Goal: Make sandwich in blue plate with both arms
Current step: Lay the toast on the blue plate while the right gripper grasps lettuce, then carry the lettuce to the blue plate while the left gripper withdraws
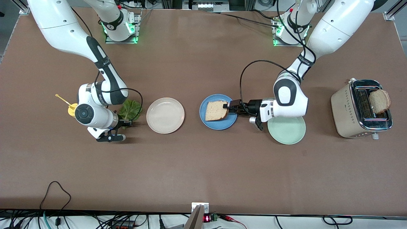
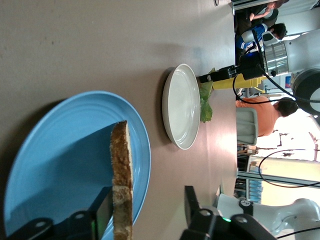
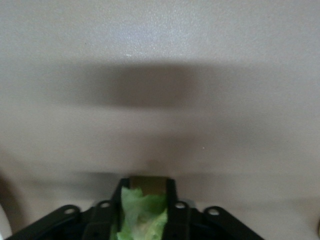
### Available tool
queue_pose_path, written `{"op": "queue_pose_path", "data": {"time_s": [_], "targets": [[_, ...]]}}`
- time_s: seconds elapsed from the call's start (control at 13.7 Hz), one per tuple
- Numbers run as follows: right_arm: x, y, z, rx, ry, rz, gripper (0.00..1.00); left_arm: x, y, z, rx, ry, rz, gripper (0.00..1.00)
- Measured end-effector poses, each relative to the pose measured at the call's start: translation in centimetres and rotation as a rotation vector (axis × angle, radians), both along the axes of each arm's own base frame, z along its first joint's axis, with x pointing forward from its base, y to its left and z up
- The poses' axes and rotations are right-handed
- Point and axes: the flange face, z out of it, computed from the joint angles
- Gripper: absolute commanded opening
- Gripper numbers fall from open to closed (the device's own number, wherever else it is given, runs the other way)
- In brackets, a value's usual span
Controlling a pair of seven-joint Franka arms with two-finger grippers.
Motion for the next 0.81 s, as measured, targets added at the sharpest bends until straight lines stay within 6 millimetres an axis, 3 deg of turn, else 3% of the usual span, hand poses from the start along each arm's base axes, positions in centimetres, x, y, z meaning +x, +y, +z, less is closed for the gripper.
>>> {"op": "queue_pose_path", "data": {"time_s": [0.07, 0.37, 0.51, 0.81], "targets": [[0.0, 0.0, 0.2, 0.000, -0.002, -0.001, 0.00, 0.4, 0.5, 1.2, 0.034, -0.036, -0.031, 1.00], [0.2, 0.0, 1.6, -0.001, 0.002, 0.011, 0.00, 1.5, 4.2, 7.0, 0.233, -0.093, -0.231, 1.00], [0.4, 0.8, 4.0, 0.008, 0.006, 0.086, 0.00, 2.0, 6.0, 10.8, 0.386, -0.076, -0.357, 1.00], [0.1, 5.9, 10.2, 0.030, 0.011, 0.322, 0.00, 3.6, 8.7, 19.5, 0.731, -0.057, -0.519, 1.00]]}}
